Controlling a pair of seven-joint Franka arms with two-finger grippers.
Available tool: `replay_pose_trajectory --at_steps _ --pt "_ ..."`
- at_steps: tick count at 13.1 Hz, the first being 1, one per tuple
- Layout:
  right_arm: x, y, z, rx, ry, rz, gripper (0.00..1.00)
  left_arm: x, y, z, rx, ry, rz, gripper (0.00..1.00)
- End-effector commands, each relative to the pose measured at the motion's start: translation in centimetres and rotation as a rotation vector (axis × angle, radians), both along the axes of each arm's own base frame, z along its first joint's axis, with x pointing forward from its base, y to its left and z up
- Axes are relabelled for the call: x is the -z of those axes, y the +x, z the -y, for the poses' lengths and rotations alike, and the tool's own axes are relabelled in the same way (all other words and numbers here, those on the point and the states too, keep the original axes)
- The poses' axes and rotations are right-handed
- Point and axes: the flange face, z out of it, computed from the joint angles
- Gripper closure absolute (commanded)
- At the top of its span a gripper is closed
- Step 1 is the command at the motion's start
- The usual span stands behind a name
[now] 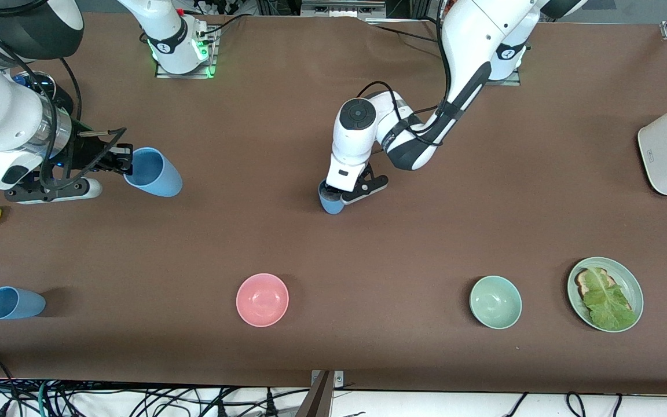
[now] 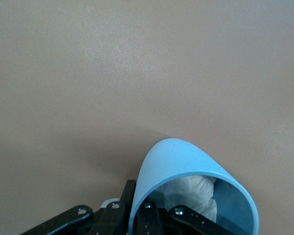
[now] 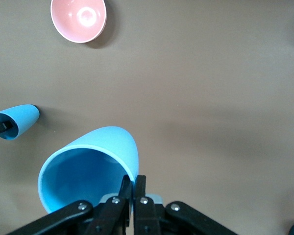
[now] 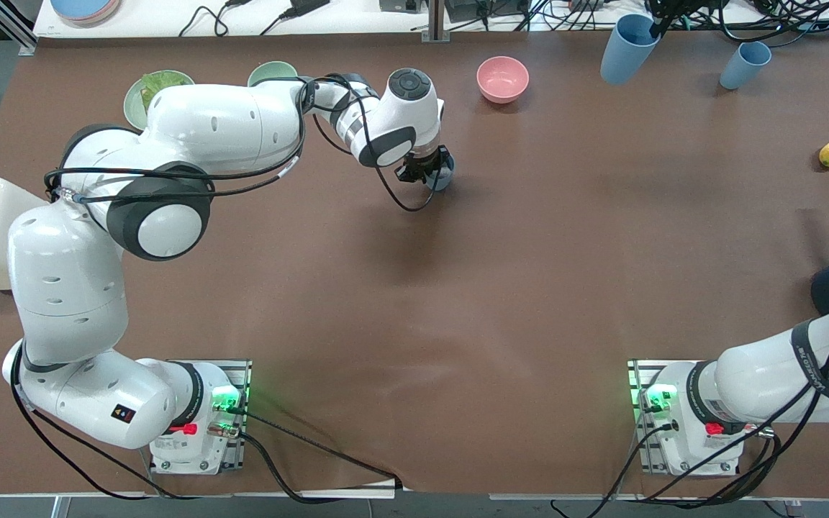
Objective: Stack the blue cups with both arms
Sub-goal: 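Set the tissue cup down with the left gripper while the right gripper approaches, then open and withdraw the left gripper while the right gripper carries its cup over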
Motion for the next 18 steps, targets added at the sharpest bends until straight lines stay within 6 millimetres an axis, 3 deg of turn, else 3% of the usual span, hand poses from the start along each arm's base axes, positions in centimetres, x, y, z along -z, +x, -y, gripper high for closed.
replay_pose_trajectory --at_steps 1,2,4,6,8,14,16,18 --pt "-0.8 0.3 0.0 0.013 0.013 0.010 0.99 0.4 0.5 0.4 0.004 -0.004 0.009 0.60" --pt "-0.7 0.3 0.0 0.015 0.012 0.008 0.99 0.1 0.7 0.4 -0.002 -0.006 0.013 0.39" --pt "-0.7 0.3 0.0 0.018 0.012 0.008 0.99 -1.2 1.4 0.4 -0.033 -0.014 0.027 0.22" --pt "-0.7 0.3 -0.1 0.019 0.014 0.008 0.99 -2.9 1.9 0.1 -0.051 -0.003 0.034 0.13" --pt "-0.7 0.2 -0.4 0.041 0.014 0.005 0.99 -4.7 2.4 -0.1 -0.056 0.022 0.035 0.10" --pt "-1.0 -0.5 -3.9 0.086 0.021 0.008 0.99 -7.2 2.5 -1.0 -0.058 0.076 0.015 0.10" --pt "-0.6 -0.6 -4.6 0.086 0.022 0.000 0.99 -10.4 3.9 -2.5 -0.065 0.088 -0.016 0.02" --pt "-0.6 -0.6 -5.0 0.084 0.024 0.001 0.99 -15.3 5.1 -3.3 -0.059 0.073 -0.067 0.00"
